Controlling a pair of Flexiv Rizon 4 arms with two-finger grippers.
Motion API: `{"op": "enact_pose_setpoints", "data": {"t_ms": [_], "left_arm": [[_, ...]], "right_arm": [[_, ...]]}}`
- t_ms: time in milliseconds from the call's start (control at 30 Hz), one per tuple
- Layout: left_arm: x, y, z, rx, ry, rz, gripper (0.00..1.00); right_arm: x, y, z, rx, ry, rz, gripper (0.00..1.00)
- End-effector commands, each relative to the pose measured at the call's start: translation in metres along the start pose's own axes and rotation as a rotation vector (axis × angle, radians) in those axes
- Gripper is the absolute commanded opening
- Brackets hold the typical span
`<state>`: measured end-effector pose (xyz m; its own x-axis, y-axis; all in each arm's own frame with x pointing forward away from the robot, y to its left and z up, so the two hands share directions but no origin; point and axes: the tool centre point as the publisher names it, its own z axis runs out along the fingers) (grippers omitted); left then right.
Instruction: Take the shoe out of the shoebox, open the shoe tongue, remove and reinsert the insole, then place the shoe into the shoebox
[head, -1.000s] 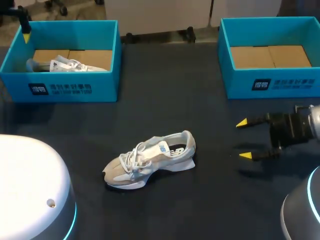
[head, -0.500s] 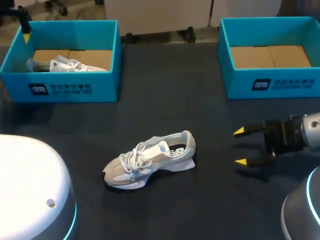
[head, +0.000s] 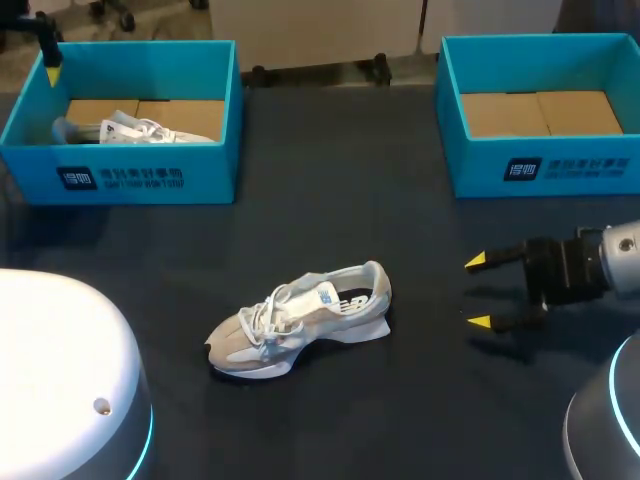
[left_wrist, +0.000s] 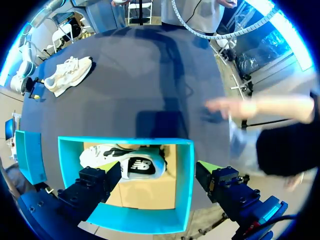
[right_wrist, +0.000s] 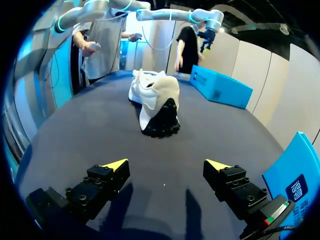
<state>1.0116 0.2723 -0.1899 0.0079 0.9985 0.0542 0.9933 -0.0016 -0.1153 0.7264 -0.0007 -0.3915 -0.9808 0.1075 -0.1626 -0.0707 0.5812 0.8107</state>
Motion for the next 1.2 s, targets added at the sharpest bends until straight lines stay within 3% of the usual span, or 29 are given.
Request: {"op": "enact_pose_setpoints", "data": {"t_ms": [33,333,767,1200], "left_arm": [[0.000,-0.001,0.000,-0.003,0.002,0.000,1.00],[0.000,-0.001,0.000,-0.003,0.002,0.000,1.00],[0.000,-0.001,0.000,-0.003,0.002,0.000,1.00],[0.000,-0.001,0.000,-0.003,0.002,0.000,1.00]], "right_arm": [[-0.002,-0.002,0.004,-0.017,-0.012,0.013,1.00],[-0.011,0.008,0.022,0.015,0.025,0.017,1.00],[-0.026,0.026,0.063,0.009,0.173,-0.007,1.00],[-0.024,0.041,0.097,-0.013,0.288,-0.035,1.00]]}}
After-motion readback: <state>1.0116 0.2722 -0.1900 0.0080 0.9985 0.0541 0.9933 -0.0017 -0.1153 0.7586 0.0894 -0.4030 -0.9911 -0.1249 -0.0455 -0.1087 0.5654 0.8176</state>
